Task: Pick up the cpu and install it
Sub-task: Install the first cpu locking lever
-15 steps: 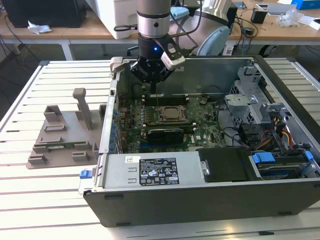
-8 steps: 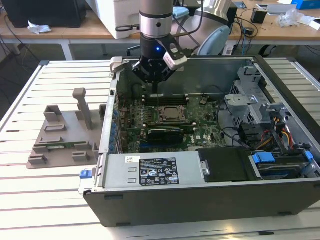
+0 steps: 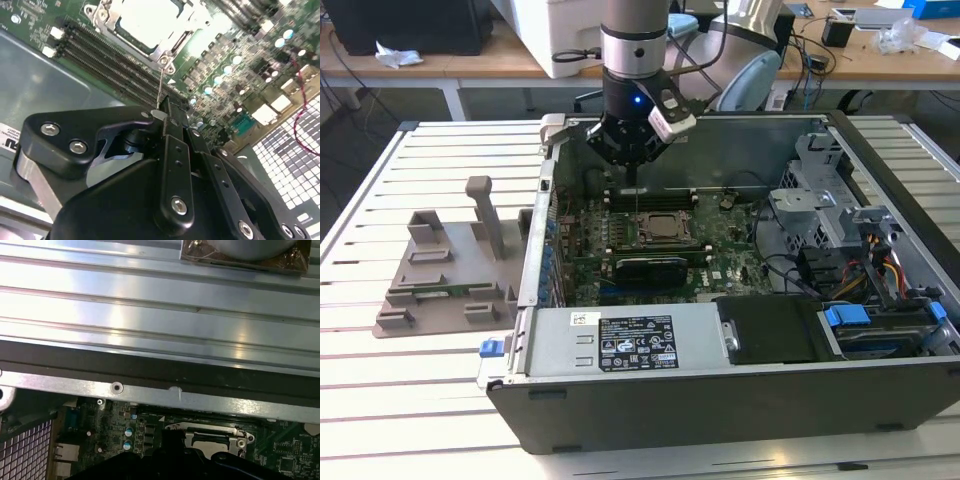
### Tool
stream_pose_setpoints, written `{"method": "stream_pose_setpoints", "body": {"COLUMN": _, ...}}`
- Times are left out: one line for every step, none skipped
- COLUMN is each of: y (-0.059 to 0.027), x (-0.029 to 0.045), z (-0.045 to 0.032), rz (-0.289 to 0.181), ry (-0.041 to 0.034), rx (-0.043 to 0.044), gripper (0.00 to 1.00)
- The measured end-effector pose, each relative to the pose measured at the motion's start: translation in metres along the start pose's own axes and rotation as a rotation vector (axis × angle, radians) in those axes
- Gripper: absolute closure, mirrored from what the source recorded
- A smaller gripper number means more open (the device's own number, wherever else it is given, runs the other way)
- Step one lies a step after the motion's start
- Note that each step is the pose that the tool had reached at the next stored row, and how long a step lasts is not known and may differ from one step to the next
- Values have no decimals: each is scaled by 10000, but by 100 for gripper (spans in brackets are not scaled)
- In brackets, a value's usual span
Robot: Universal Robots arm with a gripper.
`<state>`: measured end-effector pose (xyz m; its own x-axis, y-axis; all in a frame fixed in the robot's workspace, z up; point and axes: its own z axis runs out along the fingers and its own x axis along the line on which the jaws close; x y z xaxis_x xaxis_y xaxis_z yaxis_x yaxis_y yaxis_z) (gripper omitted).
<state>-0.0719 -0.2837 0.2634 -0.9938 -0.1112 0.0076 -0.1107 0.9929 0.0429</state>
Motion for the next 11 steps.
{"method": "stream_pose_setpoints", "body": {"y": -17, "x": 2, "z": 6, "rz": -2, "ry": -10, "rx": -85, "gripper": 89}}
{"method": "stream_pose_setpoints", "body": {"y": -38, "x": 4, "z": 14, "rz": -2, "ry": -21, "rx": -188, "gripper": 89}}
{"method": "stream_pose_setpoints", "body": {"y": -62, "x": 5, "z": 24, "rz": -3, "ry": -36, "rx": -325, "gripper": 89}}
{"method": "stream_pose_setpoints", "body": {"y": -69, "x": 5, "z": 31, "rz": -5, "ry": -43, "rx": -390, "gripper": 89}}
{"method": "stream_pose_setpoints", "body": {"y": -69, "x": 3, "z": 38, "rz": -5, "ry": -47, "rx": -413, "gripper": 89}}
{"method": "stream_pose_setpoints", "body": {"y": -71, "x": -4, "z": 44, "rz": -6, "ry": -47, "rx": -429, "gripper": 89}}
{"method": "stream_pose_setpoints", "body": {"y": -72, "x": -13, "z": 47, "rz": -6, "ry": -44, "rx": -439, "gripper": 89}}
{"method": "stream_pose_setpoints", "body": {"y": -73, "x": -22, "z": 51, "rz": -6, "ry": -43, "rx": -443, "gripper": 89}}
{"method": "stream_pose_setpoints", "body": {"y": -74, "x": -29, "z": 56, "rz": -6, "ry": -43, "rx": -447, "gripper": 89}}
{"method": "stream_pose_setpoints", "body": {"y": -75, "x": -35, "z": 64, "rz": -6, "ry": -42, "rx": -452, "gripper": 89}}
{"method": "stream_pose_setpoints", "body": {"y": -77, "x": -42, "z": 82, "rz": -6, "ry": -38, "rx": -454, "gripper": 89}}
